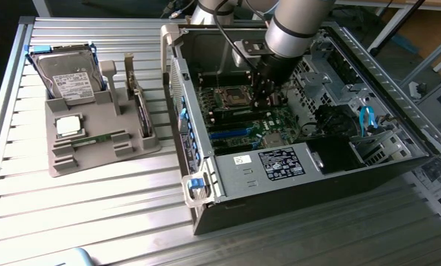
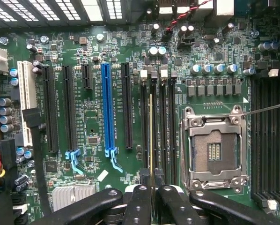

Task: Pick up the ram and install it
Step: 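Insert the ram into the slot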

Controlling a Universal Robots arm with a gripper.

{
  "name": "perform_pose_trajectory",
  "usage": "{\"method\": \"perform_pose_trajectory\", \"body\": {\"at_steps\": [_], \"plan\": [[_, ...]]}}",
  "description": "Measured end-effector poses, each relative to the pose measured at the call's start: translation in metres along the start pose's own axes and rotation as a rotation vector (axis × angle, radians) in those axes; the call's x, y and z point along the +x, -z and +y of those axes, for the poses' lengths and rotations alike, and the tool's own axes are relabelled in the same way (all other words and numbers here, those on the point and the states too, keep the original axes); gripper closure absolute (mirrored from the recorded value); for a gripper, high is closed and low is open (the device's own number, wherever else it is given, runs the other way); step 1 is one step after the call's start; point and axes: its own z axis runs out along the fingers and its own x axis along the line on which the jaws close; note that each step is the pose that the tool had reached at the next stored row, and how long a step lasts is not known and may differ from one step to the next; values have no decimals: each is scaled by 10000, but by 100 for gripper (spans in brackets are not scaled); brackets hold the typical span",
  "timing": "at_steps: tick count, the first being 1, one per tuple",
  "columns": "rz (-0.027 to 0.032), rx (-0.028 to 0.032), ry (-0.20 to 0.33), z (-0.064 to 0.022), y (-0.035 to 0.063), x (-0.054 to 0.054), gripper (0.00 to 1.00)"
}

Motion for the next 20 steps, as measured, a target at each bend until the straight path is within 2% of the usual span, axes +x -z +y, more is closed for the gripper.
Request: {"method": "perform_pose_trajectory", "body": {"at_steps": [9, 18, 20], "plan": [[61, 0, 78, 41, -3, 2, 88], [91, 0, 106, 66, -5, 3, 88], [123, 2, 114, 81, -6, 4, 88]]}}
